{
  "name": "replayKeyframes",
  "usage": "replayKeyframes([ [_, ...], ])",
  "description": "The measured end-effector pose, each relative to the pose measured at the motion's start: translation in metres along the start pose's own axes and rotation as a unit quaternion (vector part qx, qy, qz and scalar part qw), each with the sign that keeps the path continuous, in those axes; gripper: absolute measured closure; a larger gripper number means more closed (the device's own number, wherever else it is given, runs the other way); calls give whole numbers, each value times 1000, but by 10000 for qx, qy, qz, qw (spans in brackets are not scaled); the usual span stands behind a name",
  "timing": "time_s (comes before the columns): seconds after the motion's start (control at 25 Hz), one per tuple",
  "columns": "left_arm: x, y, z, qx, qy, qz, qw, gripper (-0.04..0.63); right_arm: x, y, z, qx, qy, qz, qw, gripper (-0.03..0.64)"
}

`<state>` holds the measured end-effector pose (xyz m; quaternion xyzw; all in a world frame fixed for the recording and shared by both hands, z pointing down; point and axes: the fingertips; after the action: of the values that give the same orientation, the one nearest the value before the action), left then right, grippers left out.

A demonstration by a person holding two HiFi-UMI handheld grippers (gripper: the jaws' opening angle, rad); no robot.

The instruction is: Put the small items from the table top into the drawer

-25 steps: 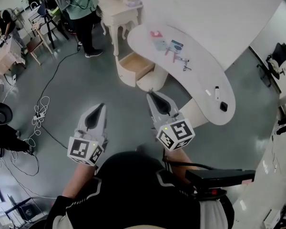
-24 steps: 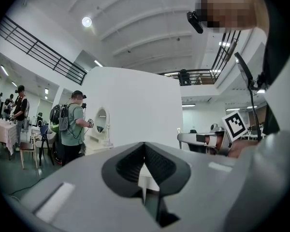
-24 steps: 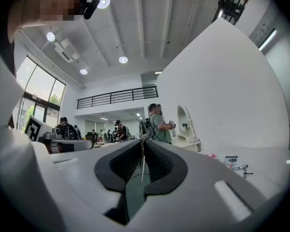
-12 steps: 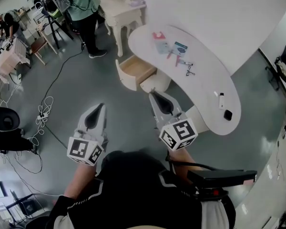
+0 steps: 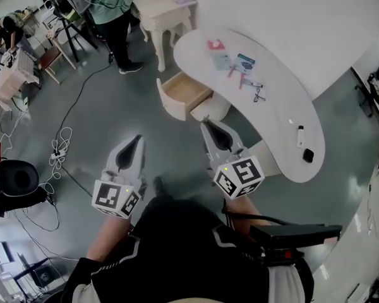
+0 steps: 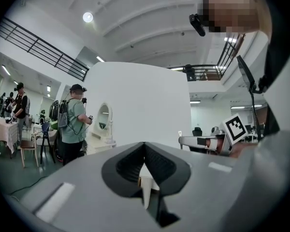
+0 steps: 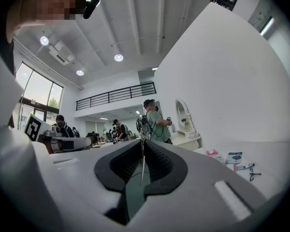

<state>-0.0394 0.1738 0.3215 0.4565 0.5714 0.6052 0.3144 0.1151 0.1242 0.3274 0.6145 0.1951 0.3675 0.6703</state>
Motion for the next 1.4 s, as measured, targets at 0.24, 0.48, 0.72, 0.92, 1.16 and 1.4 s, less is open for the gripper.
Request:
replayKeyframes([
  [0.24, -31, -4, -36, 27, 289, 94, 9995, 595, -40, -7, 1, 216, 142, 21, 9997, 588],
  [0.48, -54, -4, -71, 79, 528, 115, 9985, 595, -78, -6, 3, 341, 308, 12, 9989, 586],
  [0.72, -71, 2, -110, 194, 661, 87, 9976, 595, -116, 8, 2, 338, 453, -77, 9984, 586],
  [0.92, -80, 10, -150, 402, 746, 51, 9964, 595, -149, 16, 1, 406, 651, -124, 9970, 586],
  [1.16, -88, 16, -183, 474, 1031, 94, 9935, 595, -175, 25, -3, 439, 947, -170, 9944, 586],
  [1.4, -106, 16, -187, 681, 1293, 173, 9891, 595, -194, 23, 9, 528, 1011, -259, 9931, 588],
])
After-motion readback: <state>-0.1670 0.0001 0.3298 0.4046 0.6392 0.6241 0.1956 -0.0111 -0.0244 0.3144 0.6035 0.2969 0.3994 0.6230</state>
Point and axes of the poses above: the fingertips, and each gripper's own axes: x backward along the fingers, z to its right, y out of its underside, and after that the axes turned 11 degrees about z, right-handed
